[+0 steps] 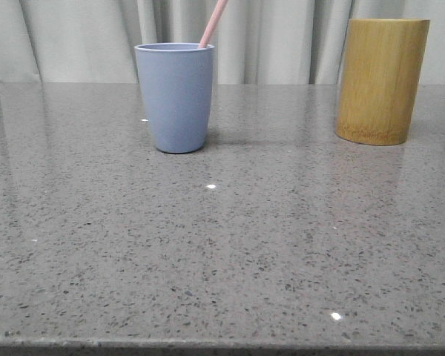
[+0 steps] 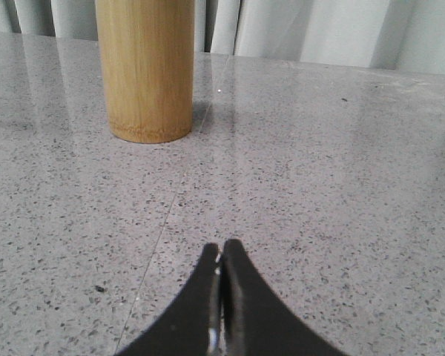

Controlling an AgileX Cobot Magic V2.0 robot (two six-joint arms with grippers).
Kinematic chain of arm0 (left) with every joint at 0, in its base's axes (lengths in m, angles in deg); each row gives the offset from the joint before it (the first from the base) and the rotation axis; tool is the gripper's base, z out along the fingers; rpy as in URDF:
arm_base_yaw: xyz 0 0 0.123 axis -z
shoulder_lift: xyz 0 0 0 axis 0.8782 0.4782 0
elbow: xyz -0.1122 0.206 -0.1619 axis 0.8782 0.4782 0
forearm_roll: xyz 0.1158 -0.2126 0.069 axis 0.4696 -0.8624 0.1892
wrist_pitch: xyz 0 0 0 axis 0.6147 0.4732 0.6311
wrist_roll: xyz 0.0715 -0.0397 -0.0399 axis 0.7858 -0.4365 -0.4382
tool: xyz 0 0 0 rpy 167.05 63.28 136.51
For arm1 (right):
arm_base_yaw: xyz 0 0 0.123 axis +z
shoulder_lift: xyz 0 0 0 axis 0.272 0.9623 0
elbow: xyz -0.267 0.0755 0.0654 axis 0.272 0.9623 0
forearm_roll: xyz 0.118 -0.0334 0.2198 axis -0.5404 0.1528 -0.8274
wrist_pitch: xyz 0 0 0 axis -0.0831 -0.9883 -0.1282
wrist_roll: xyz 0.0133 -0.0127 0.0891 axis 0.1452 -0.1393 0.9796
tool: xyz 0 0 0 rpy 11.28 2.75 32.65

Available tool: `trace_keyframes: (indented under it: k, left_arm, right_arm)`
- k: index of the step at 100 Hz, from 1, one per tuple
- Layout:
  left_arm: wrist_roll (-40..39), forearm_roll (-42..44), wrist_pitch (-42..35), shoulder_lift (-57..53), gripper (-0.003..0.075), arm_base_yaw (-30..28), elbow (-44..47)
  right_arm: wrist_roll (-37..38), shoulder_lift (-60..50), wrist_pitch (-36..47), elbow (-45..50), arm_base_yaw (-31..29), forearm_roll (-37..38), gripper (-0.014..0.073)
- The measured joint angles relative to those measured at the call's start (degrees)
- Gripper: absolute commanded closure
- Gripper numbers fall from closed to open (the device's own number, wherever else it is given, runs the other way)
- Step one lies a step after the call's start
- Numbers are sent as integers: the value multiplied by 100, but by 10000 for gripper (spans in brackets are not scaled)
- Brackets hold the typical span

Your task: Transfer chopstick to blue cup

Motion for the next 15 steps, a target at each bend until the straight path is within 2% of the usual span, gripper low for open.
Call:
trace_keyframes:
  k: [15]
  left_arm:
    - [0, 0, 0, 0, 739, 0, 0]
  right_arm:
    - [0, 0, 0, 0, 0, 0, 661]
